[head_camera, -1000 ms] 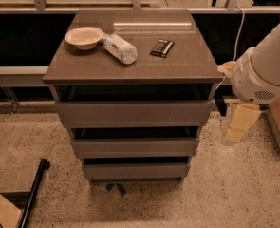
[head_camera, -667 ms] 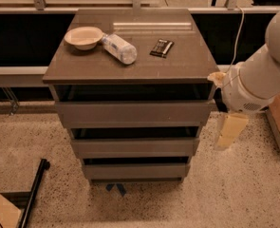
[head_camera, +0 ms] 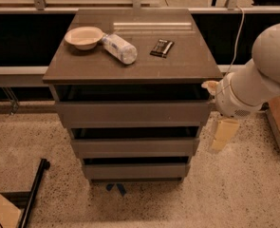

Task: Open bottom drawer

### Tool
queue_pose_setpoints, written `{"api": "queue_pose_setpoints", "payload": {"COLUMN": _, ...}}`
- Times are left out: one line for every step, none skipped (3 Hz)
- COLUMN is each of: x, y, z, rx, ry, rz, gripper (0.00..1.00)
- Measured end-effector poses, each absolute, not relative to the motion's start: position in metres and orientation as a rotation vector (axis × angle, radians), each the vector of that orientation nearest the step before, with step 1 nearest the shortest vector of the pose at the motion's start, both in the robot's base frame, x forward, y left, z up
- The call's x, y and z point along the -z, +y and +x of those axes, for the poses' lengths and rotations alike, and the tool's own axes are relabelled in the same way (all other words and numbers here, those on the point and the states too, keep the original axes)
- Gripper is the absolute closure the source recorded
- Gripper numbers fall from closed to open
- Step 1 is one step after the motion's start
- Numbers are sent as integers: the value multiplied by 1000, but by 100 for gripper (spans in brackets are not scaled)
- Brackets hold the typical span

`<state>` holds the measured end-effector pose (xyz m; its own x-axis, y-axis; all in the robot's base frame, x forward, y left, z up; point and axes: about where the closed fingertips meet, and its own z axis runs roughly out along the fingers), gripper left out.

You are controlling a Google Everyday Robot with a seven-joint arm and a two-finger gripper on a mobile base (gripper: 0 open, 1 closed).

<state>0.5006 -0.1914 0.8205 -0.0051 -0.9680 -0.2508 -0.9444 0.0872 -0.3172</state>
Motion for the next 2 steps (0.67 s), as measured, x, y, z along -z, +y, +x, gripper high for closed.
{"api": "queue_pose_setpoints", "payload": {"x": -807, "y": -193, "z": 494, "rx": 112, "ry": 2002, "rz": -1940, "gripper": 0}}
{"api": "queue_pose_setpoints", "payload": {"x": -788, "y": -191, "z": 491, "rx": 120, "ry": 1949, "rz": -2044, "gripper": 0}}
